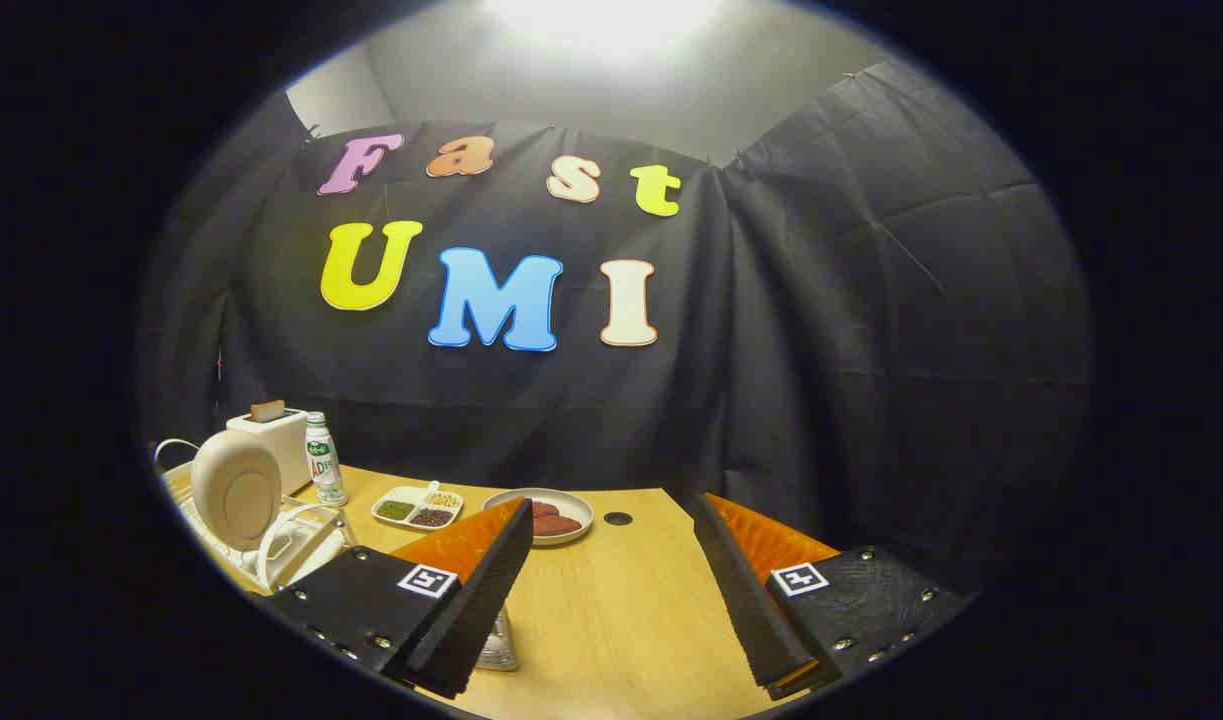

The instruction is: Take the plate from the dish rack, then take the spoon from the basket and place it into the plate.

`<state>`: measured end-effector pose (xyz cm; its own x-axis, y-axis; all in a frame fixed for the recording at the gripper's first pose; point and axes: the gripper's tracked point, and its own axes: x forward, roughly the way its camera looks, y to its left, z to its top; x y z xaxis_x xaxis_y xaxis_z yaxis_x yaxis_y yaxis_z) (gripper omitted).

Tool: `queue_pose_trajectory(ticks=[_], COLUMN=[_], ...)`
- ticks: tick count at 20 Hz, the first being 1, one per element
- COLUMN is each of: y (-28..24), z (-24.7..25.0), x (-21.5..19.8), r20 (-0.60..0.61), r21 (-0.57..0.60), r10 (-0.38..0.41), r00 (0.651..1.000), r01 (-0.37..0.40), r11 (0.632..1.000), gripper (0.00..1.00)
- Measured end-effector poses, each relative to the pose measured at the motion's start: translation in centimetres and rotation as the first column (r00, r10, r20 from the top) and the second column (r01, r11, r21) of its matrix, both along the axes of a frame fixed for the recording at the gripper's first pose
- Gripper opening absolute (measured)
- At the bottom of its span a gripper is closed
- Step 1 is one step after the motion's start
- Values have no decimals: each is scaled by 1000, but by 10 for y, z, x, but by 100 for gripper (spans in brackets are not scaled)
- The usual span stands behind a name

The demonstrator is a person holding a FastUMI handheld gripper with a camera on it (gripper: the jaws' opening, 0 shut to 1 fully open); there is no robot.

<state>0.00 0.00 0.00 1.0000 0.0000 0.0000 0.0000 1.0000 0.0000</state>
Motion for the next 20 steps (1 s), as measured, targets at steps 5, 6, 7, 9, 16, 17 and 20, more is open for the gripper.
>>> queue_pose_trajectory(ticks=[5, 6, 7, 9, 16, 17, 20], y=[84, 103, 123, 166, 284, 295, 322], z=[17, 20, 24, 32, 40, 36, 23], x=[-27, -30, -32, -35, -32, -30, -23], r20=[-65, -72, -78, -85, -122, -137, -188], r21=[-13, -12, -8, 6, 52, 50, 37], r10=[34, 45, 59, 95, 179, 180, 170], r00=[997, 996, 995, 992, 976, 974, 967], r01=[-35, -46, -60, -95, -174, -174, -166], r11=[999, 999, 998, 995, 983, 983, 985], gripper=[99, 99, 98, 99, 98, 98, 96])
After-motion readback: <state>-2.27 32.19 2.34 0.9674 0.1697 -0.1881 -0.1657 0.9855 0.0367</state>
